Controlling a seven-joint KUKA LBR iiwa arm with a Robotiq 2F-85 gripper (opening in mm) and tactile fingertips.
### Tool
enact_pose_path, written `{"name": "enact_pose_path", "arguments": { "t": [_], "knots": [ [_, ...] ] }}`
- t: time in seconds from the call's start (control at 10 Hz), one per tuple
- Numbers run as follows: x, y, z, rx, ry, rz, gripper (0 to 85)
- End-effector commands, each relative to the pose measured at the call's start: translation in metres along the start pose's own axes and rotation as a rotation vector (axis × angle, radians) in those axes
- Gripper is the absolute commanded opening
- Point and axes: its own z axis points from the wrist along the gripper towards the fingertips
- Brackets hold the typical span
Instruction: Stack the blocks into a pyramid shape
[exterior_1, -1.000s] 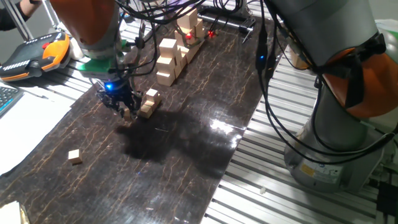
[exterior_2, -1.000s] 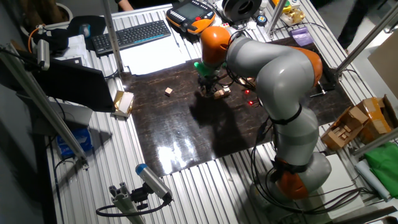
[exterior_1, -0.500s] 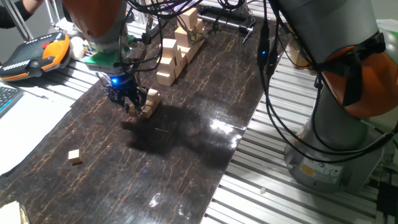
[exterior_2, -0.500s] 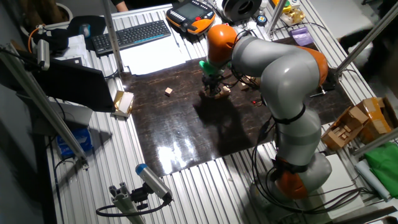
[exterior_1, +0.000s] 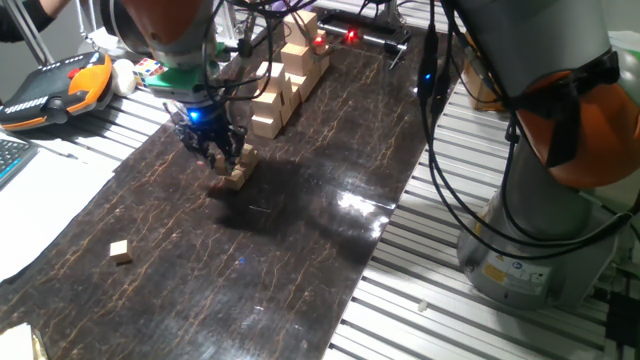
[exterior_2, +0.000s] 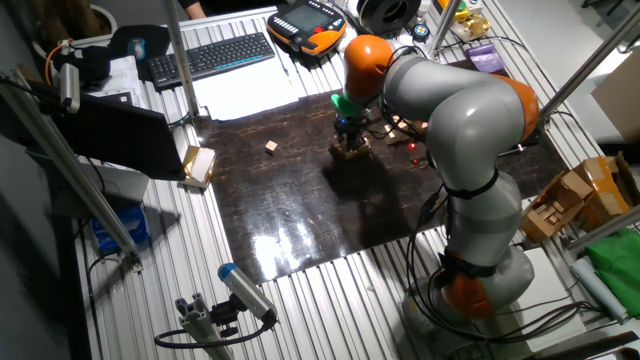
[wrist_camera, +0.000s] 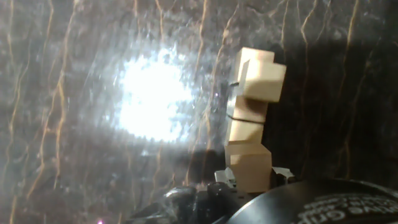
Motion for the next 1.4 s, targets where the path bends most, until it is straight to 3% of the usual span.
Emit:
{"name": "enact_pose_path", "arguments": {
  "t": [0.0,0.5,0.8,1.3],
  "knots": [
    [-0.003,-0.002,0.002,-0.004,0.001,-0.001,34.7],
    [-0.014,-0.006,0.010,-0.018,-0.004,0.037,35.3],
    [-0.020,-0.008,0.016,-0.021,0.008,0.049,35.7],
    [-0.024,-0.009,0.018,-0.023,0.014,0.059,36.0]
  ]
}}
